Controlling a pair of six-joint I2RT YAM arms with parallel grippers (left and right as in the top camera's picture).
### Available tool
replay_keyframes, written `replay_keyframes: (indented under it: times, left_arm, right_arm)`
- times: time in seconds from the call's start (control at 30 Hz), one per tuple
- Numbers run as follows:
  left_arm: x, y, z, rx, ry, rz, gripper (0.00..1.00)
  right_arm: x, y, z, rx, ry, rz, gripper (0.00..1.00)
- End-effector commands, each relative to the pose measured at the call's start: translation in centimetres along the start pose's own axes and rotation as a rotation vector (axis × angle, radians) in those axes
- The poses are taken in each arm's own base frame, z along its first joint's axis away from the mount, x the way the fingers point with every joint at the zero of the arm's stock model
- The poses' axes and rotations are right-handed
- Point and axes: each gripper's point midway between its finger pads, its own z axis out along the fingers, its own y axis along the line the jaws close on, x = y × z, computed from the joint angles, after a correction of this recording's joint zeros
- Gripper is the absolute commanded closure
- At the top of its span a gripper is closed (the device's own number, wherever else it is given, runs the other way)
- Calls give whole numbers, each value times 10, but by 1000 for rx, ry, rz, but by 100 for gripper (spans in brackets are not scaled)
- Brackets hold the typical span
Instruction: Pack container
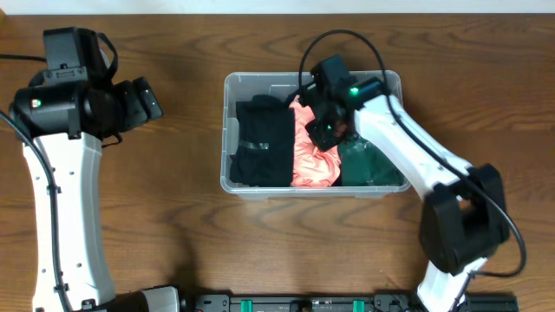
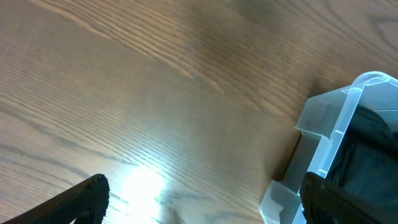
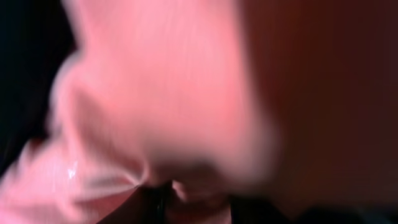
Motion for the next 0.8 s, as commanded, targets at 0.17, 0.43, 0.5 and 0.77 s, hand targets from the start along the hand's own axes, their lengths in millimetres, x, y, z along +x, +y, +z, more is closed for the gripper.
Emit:
replay_keyframes:
  times: [0.17,0.43,0.5,0.77]
  left_arm:
    - [0,2,0,-9,1,-13,2]
    - [0,2,1,-10,1,-13,2]
    - [0,2,1,-10,1,-13,2]
    - [-1,2,1,-9,-2,-13,2]
  right_arm:
    - [-11,-17,-14,85,-42,62,62]
    - [-25,-77,-152,341,-358,196,45]
    - [-16,-81,-154,329,-343,213,51]
    - [28,-87,-57,258,-126,276,53]
